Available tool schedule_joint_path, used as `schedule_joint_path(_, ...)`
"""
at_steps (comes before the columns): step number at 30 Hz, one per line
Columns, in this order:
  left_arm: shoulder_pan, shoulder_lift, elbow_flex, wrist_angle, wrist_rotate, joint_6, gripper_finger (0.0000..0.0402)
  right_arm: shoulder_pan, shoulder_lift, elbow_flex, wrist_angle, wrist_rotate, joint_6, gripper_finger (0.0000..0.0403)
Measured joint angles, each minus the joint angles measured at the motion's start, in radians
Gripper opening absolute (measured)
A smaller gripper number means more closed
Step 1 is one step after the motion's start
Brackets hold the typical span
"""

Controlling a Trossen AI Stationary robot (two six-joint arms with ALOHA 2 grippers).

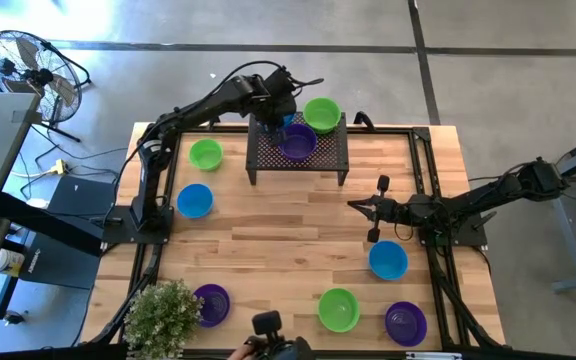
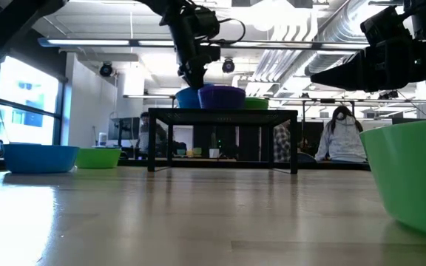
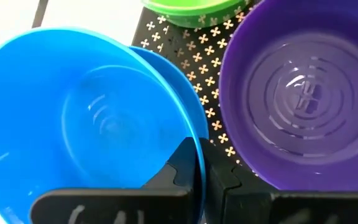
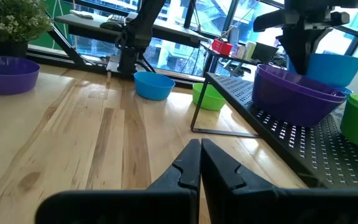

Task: Pick & Place Mini bowls
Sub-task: Stack the bottom blue bowl on the blue bowl on the shelf

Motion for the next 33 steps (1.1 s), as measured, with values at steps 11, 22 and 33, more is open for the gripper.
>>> schedule_joint_path(11,0.000,0.003,0.000,0.001,-0.024,-0.008,0.0031,0.000,0.000,0.000,0.000,0.000,0.000,0.0000)
schedule_joint_path(22,-0.011,0.017,-0.001,0.006,-0.027,-0.019,0.0032,0.000,0.000,0.000,0.000,0.000,0.000,0.0000)
schedule_joint_path(33,-0.028,0.007,0.000,-0.025,-0.002,-0.003,0.0033,0.000,0.000,0.000,0.000,0.000,-0.003,0.0000)
